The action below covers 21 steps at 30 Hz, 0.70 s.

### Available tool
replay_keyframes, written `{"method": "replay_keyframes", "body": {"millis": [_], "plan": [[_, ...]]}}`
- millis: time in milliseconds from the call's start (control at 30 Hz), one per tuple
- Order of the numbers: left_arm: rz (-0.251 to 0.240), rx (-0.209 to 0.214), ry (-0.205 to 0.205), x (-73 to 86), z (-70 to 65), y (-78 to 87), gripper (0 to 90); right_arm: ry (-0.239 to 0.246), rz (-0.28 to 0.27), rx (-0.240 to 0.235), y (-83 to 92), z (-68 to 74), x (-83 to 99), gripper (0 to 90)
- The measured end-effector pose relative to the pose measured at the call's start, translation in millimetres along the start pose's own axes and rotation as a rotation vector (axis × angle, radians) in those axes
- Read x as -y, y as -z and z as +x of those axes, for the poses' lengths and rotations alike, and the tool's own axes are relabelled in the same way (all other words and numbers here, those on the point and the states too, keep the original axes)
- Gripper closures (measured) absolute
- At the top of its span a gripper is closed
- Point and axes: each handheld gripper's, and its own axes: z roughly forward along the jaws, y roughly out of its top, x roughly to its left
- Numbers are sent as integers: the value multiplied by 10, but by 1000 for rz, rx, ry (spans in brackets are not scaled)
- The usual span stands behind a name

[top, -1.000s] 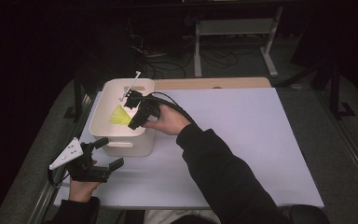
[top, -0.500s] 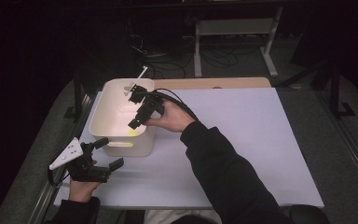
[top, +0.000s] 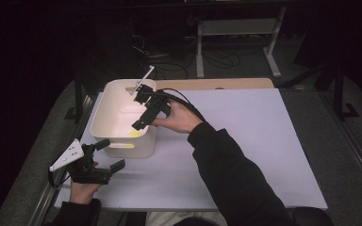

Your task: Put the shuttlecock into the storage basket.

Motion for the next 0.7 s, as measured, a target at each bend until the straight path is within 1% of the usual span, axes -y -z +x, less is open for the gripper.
{"method": "replay_keyframes", "body": {"millis": [67,100,167,367,700], "plan": [[2,1,0,0,3,-5,0,-7,-11,6,24,-9,26,9],[2,1,0,0,4,-8,0,-7,-17,8,40,-16,41,5],[2,0,1,0,5,-9,0,-4,-38,-1,78,-31,72,0],[1,1,2,-2,7,-11,0,-10,-78,6,190,-56,146,0],[2,4,4,-3,10,-17,0,-3,-104,15,308,-45,203,0]]}}
